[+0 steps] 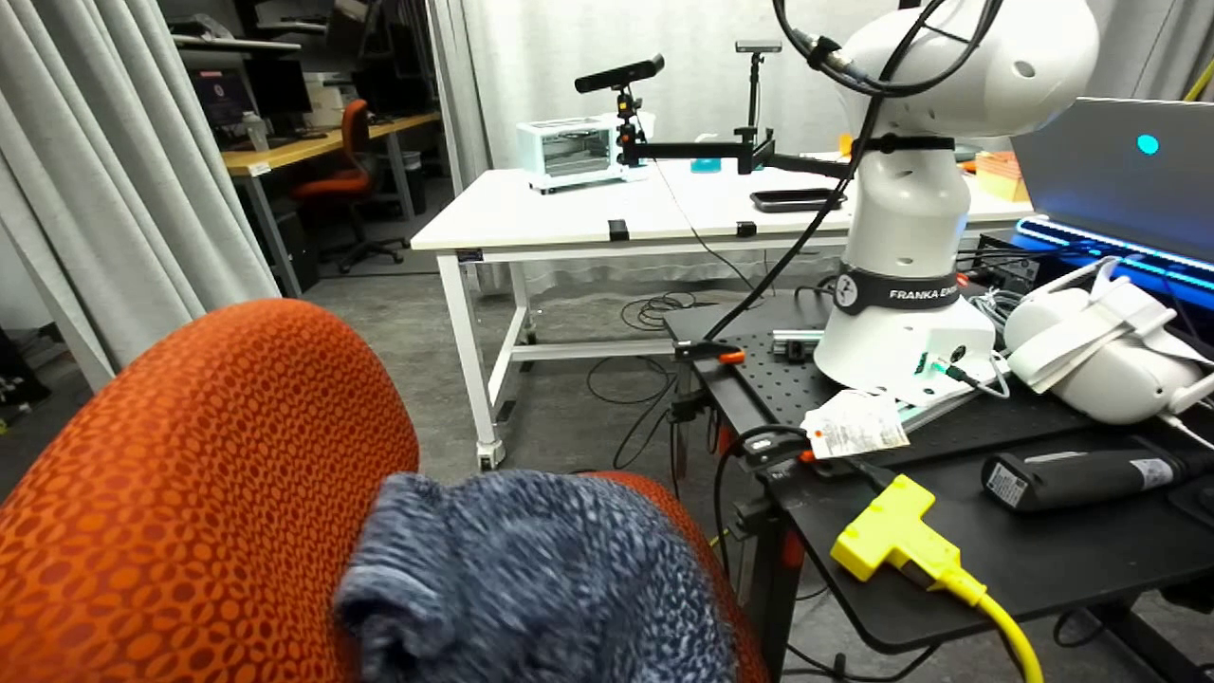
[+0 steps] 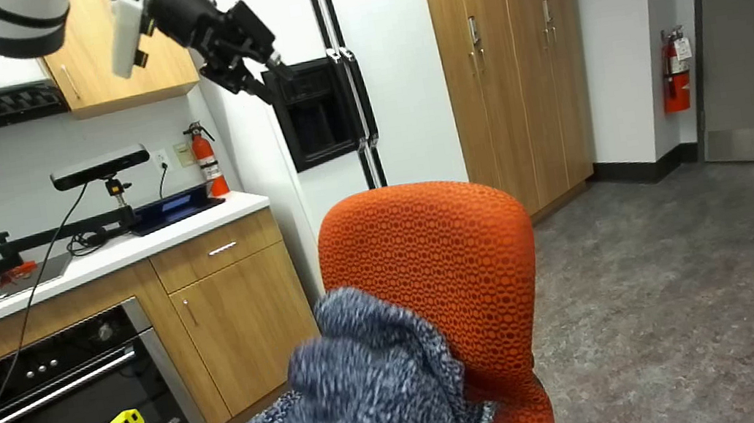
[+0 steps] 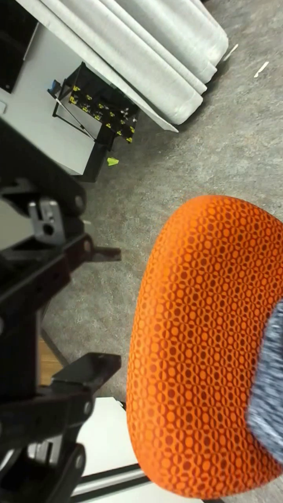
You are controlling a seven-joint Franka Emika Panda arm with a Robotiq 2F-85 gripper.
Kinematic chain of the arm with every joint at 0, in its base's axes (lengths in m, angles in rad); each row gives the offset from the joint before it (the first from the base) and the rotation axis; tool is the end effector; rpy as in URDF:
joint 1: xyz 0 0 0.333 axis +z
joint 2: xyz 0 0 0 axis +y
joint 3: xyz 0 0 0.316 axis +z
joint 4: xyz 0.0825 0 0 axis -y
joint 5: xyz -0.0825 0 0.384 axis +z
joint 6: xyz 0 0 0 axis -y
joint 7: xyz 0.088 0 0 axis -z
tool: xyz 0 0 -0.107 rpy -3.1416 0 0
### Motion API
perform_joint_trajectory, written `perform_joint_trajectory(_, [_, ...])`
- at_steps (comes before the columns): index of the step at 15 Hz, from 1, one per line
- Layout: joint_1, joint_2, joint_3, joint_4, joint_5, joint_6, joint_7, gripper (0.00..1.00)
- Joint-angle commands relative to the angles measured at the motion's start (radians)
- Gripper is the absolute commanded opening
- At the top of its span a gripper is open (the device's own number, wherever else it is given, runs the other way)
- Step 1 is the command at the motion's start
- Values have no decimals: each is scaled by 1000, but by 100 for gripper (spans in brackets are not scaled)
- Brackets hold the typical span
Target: Remove the fleece from the backrest of the chair
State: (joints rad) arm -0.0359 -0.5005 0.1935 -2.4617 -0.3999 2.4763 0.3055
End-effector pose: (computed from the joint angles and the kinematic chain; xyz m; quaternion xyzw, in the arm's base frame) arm 0.4315 0.0776 0.5256 0.9482 0.0509 0.2783 0.1443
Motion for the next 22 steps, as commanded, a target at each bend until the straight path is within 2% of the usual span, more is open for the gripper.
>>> perform_joint_trajectory(1, [-6,166,-54,151,26,39,-130,95])
perform_joint_trajectory(2, [2,194,-59,176,34,35,-147,99])
perform_joint_trajectory(3, [9,220,-60,199,41,32,-159,100])
perform_joint_trajectory(11, [103,339,-18,268,89,54,-166,100])
perform_joint_trajectory(22, [110,333,-10,253,64,43,-140,100])
